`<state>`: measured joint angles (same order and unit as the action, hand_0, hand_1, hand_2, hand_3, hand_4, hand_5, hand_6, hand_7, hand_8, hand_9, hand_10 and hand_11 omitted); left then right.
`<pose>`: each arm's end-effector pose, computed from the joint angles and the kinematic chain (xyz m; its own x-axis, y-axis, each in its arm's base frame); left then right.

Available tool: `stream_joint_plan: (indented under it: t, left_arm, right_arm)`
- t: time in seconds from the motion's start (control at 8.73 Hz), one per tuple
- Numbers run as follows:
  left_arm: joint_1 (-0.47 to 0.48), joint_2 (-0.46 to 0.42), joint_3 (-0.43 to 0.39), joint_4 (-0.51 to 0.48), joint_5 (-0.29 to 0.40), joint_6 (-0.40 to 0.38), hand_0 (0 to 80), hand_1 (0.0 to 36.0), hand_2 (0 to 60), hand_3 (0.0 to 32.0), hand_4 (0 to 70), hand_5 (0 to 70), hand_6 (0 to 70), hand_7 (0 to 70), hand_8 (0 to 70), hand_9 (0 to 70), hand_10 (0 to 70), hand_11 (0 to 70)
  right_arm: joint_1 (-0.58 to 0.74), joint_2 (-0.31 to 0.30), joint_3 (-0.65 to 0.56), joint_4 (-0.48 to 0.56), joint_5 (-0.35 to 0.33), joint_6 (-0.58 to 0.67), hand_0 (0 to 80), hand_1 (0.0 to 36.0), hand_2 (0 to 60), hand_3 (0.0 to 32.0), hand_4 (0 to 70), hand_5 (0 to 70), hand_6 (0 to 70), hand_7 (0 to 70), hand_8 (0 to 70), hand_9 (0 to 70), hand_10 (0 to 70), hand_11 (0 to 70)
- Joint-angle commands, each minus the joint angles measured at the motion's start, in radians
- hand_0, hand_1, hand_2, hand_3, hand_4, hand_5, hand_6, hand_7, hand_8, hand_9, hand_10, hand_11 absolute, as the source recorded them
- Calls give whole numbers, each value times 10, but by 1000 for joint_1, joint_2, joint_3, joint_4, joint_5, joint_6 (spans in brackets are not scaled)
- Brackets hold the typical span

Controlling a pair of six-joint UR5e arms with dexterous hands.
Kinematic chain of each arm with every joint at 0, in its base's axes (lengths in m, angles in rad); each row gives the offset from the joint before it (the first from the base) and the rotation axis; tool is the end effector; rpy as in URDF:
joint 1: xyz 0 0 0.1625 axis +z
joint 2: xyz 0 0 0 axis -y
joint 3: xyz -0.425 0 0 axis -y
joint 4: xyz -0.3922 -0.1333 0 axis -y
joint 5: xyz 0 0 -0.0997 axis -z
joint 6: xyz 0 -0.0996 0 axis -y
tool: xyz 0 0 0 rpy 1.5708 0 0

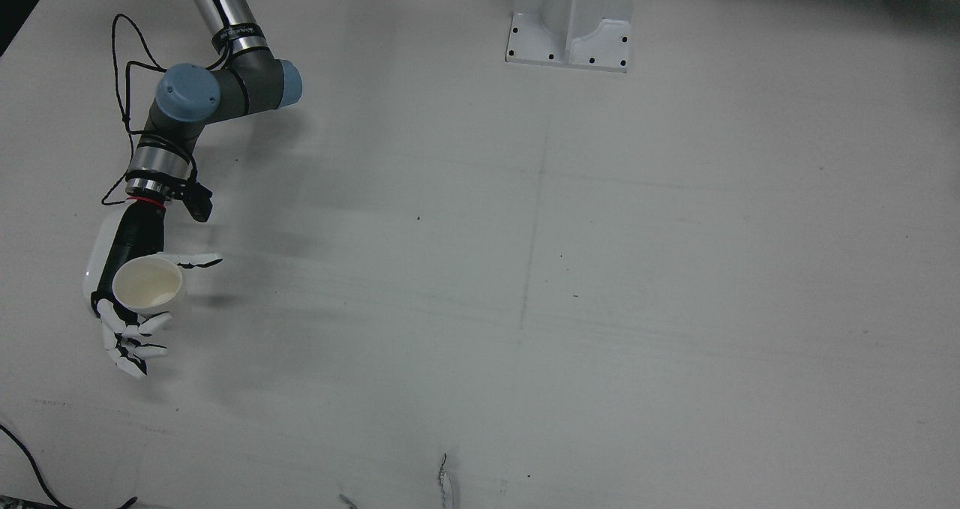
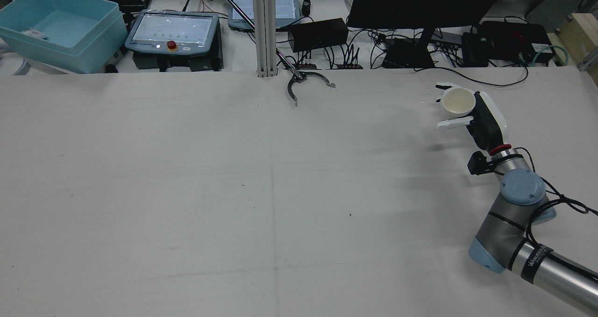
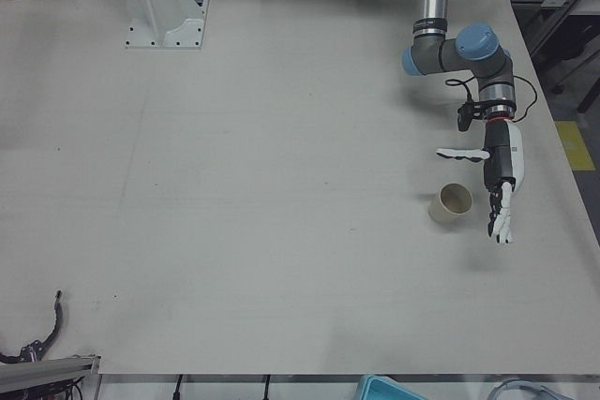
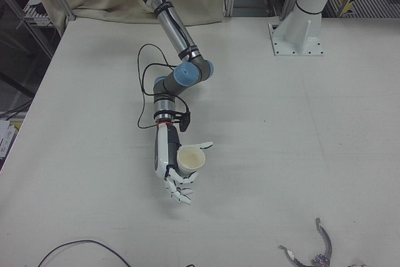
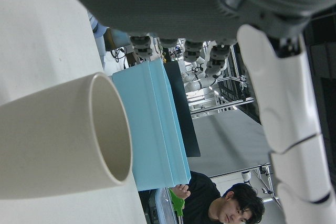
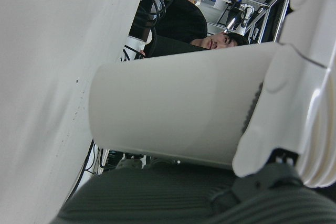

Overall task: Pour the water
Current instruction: 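Lower the beige cup onto the table with the left hand, holding the white cup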

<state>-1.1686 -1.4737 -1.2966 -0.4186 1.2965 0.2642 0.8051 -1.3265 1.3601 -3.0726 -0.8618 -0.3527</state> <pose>0.0188 -0.4536 0.8229 -0.9621 -0.1120 -0.2485 0.2411 0.0754 -0.9676 -0.2592 -0.5556 0.6531 -0.9592 0.0300 0.2810 -0.2775 0.0897 -0.9565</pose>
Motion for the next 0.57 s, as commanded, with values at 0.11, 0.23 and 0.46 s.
stream_joint_plan:
  t: [0.11,0.23,0.46]
  left_arm:
    - [-2,16,3,-2,-3,0,532,139,0,0,129,92,0,119,0,9,45,86]
    - [0,16,5,-2,-3,0,531,137,0,0,134,102,0,119,0,9,47,88]
    - [-2,16,5,-2,-3,0,531,139,0,0,139,113,0,120,0,10,47,89]
  right_arm:
    - [-6,1,-4,-9,-2,-2,546,64,0,0,186,55,59,35,69,113,35,67]
    - [-6,3,-4,-9,-2,-2,539,67,0,0,142,12,6,0,23,41,1,16]
    - [-7,6,1,-12,-3,-2,536,71,0,0,134,17,0,0,27,44,1,19]
